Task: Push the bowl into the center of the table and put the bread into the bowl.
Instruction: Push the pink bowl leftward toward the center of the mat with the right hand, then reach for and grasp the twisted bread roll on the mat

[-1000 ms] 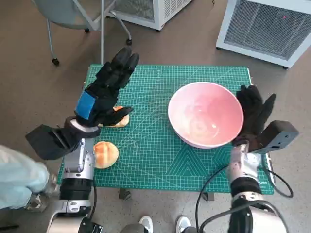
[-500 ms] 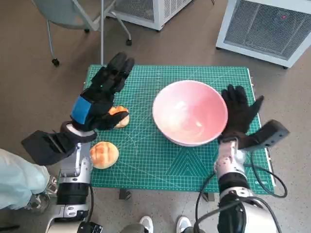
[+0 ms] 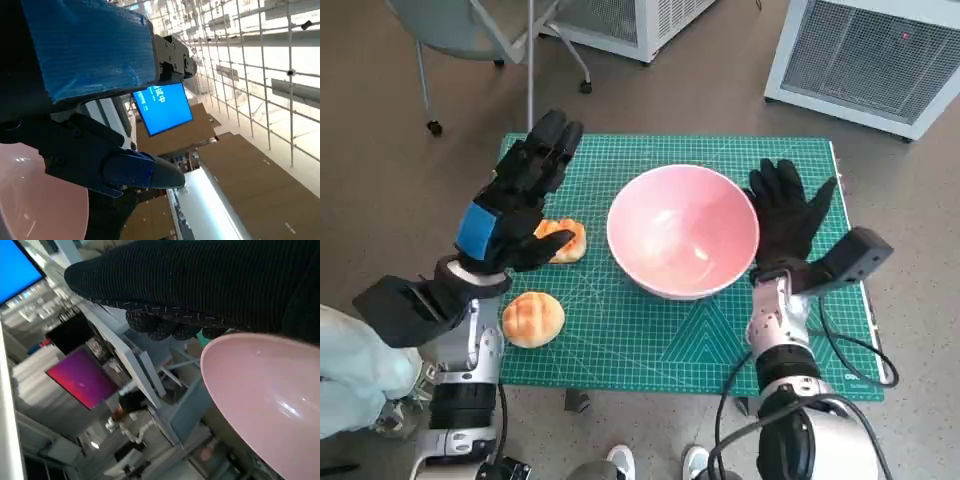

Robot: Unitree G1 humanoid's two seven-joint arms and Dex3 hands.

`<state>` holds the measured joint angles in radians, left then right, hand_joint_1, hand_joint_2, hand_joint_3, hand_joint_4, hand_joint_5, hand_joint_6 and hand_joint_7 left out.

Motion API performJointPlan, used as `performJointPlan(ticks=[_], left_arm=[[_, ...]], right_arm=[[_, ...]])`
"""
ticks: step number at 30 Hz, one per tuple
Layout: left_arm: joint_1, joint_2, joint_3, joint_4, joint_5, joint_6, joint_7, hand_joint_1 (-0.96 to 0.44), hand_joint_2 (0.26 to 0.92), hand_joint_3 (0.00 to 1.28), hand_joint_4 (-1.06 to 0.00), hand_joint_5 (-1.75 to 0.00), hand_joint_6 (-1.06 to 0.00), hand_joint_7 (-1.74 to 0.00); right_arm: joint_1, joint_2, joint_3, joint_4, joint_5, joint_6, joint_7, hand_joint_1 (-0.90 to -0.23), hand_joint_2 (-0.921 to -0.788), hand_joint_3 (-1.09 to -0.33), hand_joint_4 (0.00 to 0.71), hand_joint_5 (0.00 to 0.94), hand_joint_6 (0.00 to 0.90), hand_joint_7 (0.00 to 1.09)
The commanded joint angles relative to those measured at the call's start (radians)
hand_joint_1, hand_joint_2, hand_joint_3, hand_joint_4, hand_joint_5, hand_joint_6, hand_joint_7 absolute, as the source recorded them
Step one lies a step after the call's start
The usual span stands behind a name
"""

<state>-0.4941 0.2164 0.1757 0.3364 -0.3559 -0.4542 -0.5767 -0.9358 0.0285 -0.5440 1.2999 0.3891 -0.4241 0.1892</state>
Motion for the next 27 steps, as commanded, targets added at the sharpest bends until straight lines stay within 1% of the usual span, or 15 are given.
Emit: performJointPlan(ticks=[1,6,9,12,18,19,20,22,24,27], left_arm=[[0.018,-0.002,0.004,-0.021,0.004,0.000,0.016,-0.62,0.921,0.18,-0.11,0.00,-0.24,-0.02],[0.026,-0.005,-0.002,-0.026,0.011,-0.008,0.027,-0.61,0.921,0.19,-0.10,0.00,-0.24,-0.02],[0.029,-0.005,-0.002,-0.020,0.015,-0.019,0.030,-0.61,0.921,0.19,-0.10,0.00,-0.24,-0.02],[0.031,-0.007,-0.003,-0.018,0.015,-0.022,0.031,-0.61,0.921,0.19,-0.10,0.00,-0.23,-0.01],[0.027,-0.013,-0.006,-0.005,0.014,-0.026,0.036,-0.61,0.921,0.19,-0.10,0.00,-0.23,-0.01],[0.025,-0.016,-0.007,-0.003,0.014,-0.025,0.038,-0.61,0.921,0.19,-0.10,0.00,-0.23,-0.01],[0.024,-0.019,-0.009,-0.003,0.014,-0.025,0.039,-0.60,0.921,0.19,-0.10,0.00,-0.23,-0.01],[0.020,-0.026,-0.012,0.002,0.014,-0.025,0.040,-0.60,0.921,0.19,-0.10,0.00,-0.23,-0.01],[0.016,-0.034,-0.017,0.005,0.015,-0.027,0.040,-0.59,0.921,0.18,-0.10,0.00,-0.23,-0.01],[0.009,-0.045,-0.023,0.009,0.017,-0.030,0.040,-0.59,0.921,0.18,-0.10,0.00,-0.23,-0.01]], right_arm=[[-0.006,0.014,0.011,0.017,-0.014,0.030,0.004,-0.604,-0.921,-0.887,0.233,0.002,0.219,0.31],[-0.006,-0.004,0.020,0.015,-0.024,0.036,0.008,-0.604,-0.921,-0.887,0.232,0.001,0.220,0.30],[-0.004,-0.028,0.030,0.009,-0.038,0.026,0.006,-0.604,-0.921,-0.894,0.230,0.000,0.215,0.29],[-0.002,-0.043,0.040,0.005,-0.053,0.014,0.002,-0.602,-0.921,-0.901,0.229,0.001,0.217,0.29],[0.013,-0.078,0.119,-0.025,-0.143,-0.087,-0.018,-0.586,-0.921,-0.927,0.226,0.001,0.220,0.28],[0.020,-0.087,0.140,-0.036,-0.166,-0.118,-0.015,-0.584,-0.921,-0.930,0.225,0.001,0.218,0.28],[0.026,-0.093,0.154,-0.043,-0.182,-0.141,-0.014,-0.581,-0.921,-0.941,0.219,0.000,0.209,0.27],[0.045,-0.111,0.193,-0.072,-0.224,-0.208,0.001,-0.579,-0.921,-0.954,0.214,0.000,0.200,0.26],[0.062,-0.127,0.221,-0.100,-0.251,-0.264,0.020,-0.595,-0.921,-0.950,0.212,0.001,0.192,0.26],[0.087,-0.140,0.252,-0.147,-0.274,-0.329,0.042,-0.645,-0.921,-0.919,0.211,0.001,0.195,0.26]])
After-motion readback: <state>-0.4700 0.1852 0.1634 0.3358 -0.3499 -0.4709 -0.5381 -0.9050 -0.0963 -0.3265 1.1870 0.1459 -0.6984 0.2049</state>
